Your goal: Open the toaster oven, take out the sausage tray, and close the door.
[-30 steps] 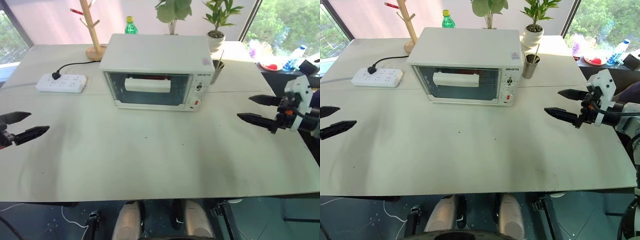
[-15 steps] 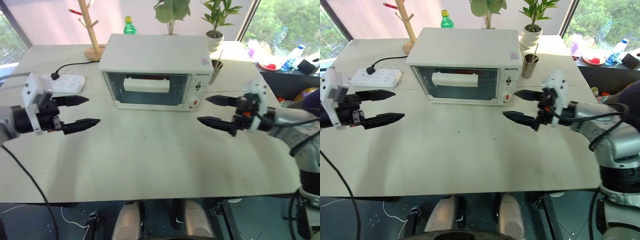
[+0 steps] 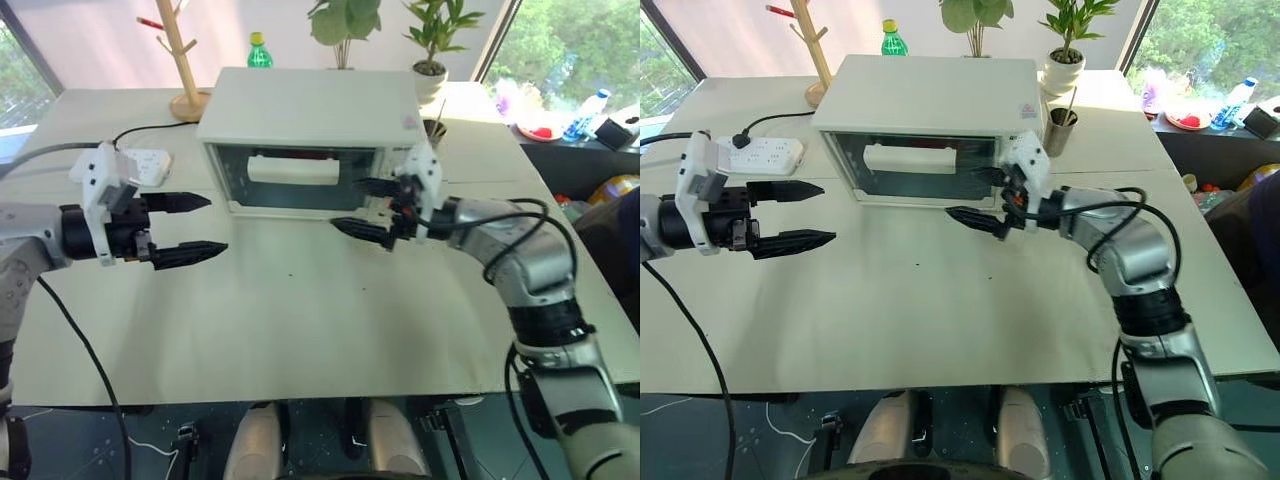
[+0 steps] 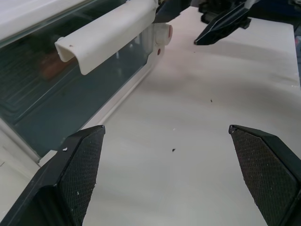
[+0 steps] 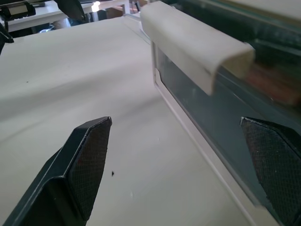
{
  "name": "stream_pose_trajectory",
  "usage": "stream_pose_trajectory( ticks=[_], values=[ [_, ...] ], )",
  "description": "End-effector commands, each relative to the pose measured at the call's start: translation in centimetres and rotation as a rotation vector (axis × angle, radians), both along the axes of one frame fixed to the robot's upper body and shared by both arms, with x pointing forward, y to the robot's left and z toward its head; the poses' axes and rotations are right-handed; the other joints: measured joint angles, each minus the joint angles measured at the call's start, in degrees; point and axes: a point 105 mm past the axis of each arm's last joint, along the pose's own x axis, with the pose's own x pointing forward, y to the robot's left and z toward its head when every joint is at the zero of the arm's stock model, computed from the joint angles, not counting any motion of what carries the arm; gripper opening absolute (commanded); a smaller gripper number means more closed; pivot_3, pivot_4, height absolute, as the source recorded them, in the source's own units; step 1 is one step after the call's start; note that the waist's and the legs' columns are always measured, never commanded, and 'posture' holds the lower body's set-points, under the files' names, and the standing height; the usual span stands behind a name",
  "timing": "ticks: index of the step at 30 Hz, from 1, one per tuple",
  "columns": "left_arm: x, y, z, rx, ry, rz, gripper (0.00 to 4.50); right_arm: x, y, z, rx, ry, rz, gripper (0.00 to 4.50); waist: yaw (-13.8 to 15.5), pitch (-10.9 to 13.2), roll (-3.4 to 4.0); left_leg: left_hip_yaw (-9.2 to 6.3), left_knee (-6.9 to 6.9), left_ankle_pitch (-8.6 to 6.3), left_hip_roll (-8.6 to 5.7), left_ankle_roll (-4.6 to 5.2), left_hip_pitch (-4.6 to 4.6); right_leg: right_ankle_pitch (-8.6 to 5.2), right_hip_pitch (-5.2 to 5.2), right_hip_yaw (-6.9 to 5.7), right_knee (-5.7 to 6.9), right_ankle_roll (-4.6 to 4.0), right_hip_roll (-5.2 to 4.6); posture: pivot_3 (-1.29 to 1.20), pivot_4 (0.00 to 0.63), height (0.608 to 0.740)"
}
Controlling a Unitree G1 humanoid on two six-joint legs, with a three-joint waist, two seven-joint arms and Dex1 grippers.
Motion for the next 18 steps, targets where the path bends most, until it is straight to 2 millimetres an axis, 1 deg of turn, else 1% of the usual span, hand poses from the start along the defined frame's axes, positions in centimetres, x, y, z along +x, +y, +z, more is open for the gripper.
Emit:
stream_pose_trajectory(
  ticks=[1,6,9,15,18],
  values=[
    [-0.4,0.0,0.7,-0.007,-0.026,-0.006,4.48,0.0,1.1,1.6,0.013,-0.069,0.036,4.50,0.0,0.0,0.00,0.00,0.00,0.00,0.00,0.00,0.00,0.00,0.00,0.00,0.00,0.00,0.00,0.00,0.150,0.717],
    [-0.2,0.3,0.9,-0.007,-0.033,0.012,4.48,-0.1,2.5,2.1,0.028,-0.079,0.079,4.50,0.0,0.0,0.00,0.00,0.00,0.00,0.00,-0.01,-0.01,0.00,0.00,0.00,0.00,0.00,-0.01,0.00,0.150,0.717],
    [0.1,0.4,1.0,-0.010,-0.041,0.022,4.48,-0.8,3.2,2.2,0.031,-0.083,0.114,4.50,0.0,0.0,0.01,-0.01,0.00,0.00,0.00,-0.01,-0.01,0.00,0.00,0.00,0.00,0.00,0.00,0.00,0.150,0.717],
    [0.8,0.8,1.3,-0.029,-0.053,0.048,4.48,-2.0,3.7,2.2,0.044,-0.074,0.143,4.50,0.0,0.0,0.01,-0.02,0.00,0.00,0.00,-0.01,-0.01,0.00,0.00,0.00,0.01,0.00,0.00,0.00,0.150,0.717],
    [1.6,0.5,2.4,-0.080,-0.076,0.052,4.48,-3.0,3.7,1.8,0.062,-0.055,0.146,4.50,0.0,0.0,0.00,-0.02,-0.01,0.01,0.00,-0.01,-0.01,0.00,0.00,0.00,0.01,0.00,0.01,0.00,0.150,0.717]
  ],
)
